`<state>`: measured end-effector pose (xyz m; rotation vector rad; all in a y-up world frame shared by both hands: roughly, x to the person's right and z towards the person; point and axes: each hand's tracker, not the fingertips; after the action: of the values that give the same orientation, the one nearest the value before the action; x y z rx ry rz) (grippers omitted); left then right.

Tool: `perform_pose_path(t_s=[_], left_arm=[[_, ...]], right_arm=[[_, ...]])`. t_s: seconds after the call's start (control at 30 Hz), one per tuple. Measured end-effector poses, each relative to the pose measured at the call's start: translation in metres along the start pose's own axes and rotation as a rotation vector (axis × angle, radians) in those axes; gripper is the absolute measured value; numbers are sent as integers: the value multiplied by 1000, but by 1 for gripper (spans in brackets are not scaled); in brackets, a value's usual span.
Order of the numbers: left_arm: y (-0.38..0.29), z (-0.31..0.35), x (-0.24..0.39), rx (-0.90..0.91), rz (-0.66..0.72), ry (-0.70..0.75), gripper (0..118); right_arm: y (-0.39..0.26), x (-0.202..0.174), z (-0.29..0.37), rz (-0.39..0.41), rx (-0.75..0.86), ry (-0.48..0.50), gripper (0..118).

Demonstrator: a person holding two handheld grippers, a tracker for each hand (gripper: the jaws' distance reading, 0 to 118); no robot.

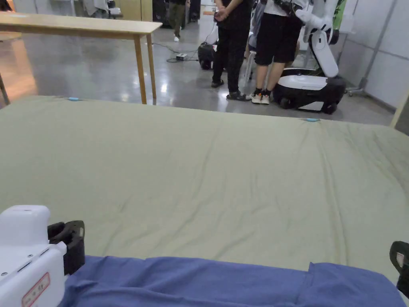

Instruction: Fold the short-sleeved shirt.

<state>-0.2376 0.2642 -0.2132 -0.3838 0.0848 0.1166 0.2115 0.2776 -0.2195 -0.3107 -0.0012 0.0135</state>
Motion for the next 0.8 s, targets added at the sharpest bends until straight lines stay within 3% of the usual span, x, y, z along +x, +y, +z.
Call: perform_pose_path(t_s=[0.1,0.3,0.53,0.67,0.8], left_arm=[[1,13,17,93,-1,49,0],[0,12,-3,-5,-17,38,0],[-3,-41,-120,-449,380,-289,0],[-18,-79,-165,-609,506,-390,0],[-30,-109,-180,-688,533,-435,0]], right_arm=[[-10,-26,-1,100,88,-58,0],[-16,-89,11,131,169,-31,0],[-27,-126,17,176,160,14,0],[-34,-136,16,176,135,27,0],[-38,-142,11,185,109,26,0]])
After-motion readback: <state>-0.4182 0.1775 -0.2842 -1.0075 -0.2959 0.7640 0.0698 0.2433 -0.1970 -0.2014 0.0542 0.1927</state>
